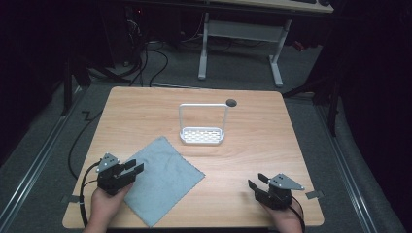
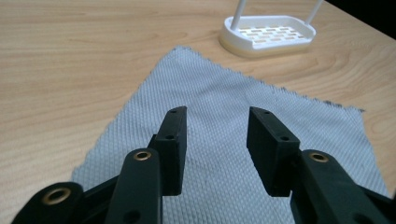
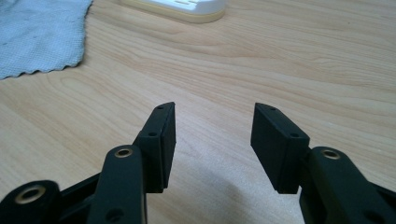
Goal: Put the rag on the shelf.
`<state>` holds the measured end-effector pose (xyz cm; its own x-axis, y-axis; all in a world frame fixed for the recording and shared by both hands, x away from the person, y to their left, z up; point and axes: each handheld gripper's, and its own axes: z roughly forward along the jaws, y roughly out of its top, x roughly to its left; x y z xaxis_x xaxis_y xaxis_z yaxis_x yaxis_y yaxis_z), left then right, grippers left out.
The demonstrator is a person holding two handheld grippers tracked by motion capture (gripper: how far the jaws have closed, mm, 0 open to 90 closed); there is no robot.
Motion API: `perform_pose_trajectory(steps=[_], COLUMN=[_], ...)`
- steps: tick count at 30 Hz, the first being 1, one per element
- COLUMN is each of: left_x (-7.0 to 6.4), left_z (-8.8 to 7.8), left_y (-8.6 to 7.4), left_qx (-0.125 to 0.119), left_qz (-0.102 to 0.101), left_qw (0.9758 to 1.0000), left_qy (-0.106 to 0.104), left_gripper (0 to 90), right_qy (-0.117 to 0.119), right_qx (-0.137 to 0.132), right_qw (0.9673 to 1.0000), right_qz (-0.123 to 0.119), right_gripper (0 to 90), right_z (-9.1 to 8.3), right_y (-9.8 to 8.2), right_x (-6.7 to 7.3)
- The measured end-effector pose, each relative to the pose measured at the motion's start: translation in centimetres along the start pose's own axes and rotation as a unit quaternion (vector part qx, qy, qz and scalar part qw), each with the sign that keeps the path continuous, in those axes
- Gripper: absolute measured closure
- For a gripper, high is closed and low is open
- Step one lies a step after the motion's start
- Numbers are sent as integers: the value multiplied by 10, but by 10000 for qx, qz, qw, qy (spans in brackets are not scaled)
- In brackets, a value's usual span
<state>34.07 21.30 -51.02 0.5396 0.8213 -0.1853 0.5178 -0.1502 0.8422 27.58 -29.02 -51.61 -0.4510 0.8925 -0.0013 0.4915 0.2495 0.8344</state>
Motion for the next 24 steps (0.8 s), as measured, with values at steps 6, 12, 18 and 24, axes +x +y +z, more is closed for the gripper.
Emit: perform_pose_trajectory(steps=[6, 12, 18, 24], left_x=[-2, 2, 9, 18], left_z=[3, 4, -4, -12], left_y=[-1, -2, -5, -14], left_qx=[118, 175, 289, 618], left_qz=[105, 52, -13, 62], left_qw=[9998, 9998, 9995, 9972], left_qy=[-100, -66, 102, 421], left_gripper=[642, 670, 752, 900], right_qy=[56, 104, 277, 829], right_qx=[22, -32, -11, -10], right_qw=[10000, 9999, 9996, 9964], right_qz=[8, 15, -98, -178], right_gripper=[508, 506, 560, 772], right_z=[2, 1, 7, 22], right_y=[-1, 0, 4, 22], right_x=[2, 3, 11, 39])
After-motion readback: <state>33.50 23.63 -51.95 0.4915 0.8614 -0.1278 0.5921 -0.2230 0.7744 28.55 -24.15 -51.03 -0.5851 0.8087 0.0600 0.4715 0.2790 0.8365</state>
